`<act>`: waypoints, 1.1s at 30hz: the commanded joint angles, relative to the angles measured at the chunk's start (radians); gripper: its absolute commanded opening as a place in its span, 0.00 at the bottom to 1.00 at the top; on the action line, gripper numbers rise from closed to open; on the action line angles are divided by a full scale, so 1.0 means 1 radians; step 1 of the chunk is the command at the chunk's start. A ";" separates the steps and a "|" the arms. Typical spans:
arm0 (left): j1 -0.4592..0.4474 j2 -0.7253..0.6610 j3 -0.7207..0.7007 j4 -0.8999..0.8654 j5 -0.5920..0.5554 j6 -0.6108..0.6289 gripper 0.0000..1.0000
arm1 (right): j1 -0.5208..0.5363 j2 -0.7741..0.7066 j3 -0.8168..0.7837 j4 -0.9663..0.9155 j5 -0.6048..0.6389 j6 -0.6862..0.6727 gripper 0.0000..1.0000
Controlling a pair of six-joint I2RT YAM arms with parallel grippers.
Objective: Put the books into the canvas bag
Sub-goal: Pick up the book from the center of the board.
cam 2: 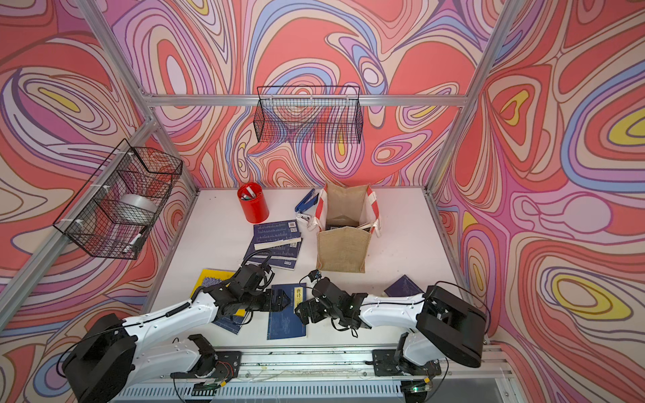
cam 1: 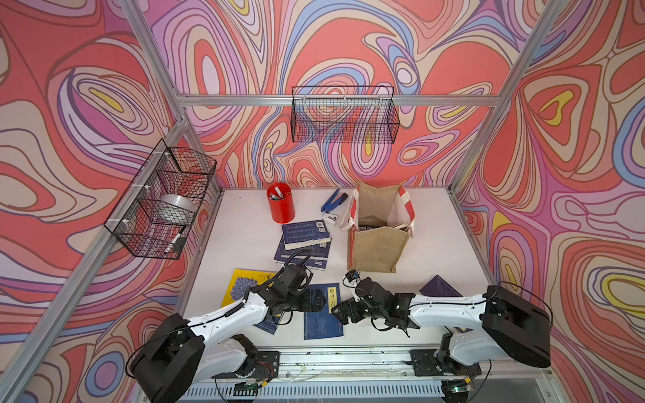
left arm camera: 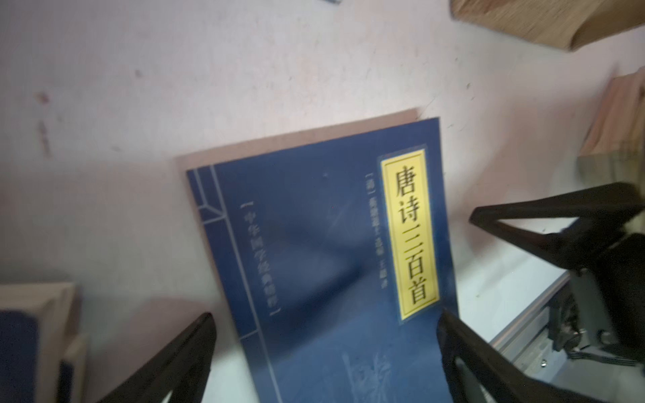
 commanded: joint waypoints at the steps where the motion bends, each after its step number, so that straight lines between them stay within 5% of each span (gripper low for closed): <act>1: -0.007 0.038 -0.059 0.070 0.033 -0.033 1.00 | 0.007 0.030 0.022 0.052 -0.009 0.012 0.95; 8: -0.007 0.058 -0.082 0.154 0.111 -0.039 0.91 | 0.007 0.113 0.039 0.078 -0.052 0.018 0.85; 13: -0.006 0.022 -0.103 0.174 0.123 -0.047 0.91 | 0.007 0.182 0.042 0.118 -0.078 0.035 0.54; 16: -0.006 0.000 -0.114 0.180 0.128 -0.053 0.91 | 0.009 0.208 0.046 0.133 -0.090 0.037 0.46; 28: -0.004 -0.068 -0.182 0.327 0.222 -0.078 0.86 | 0.007 0.293 0.091 0.115 -0.110 0.021 0.41; 33: -0.004 -0.087 -0.189 0.332 0.234 -0.079 0.72 | 0.008 0.330 0.117 0.105 -0.117 0.015 0.41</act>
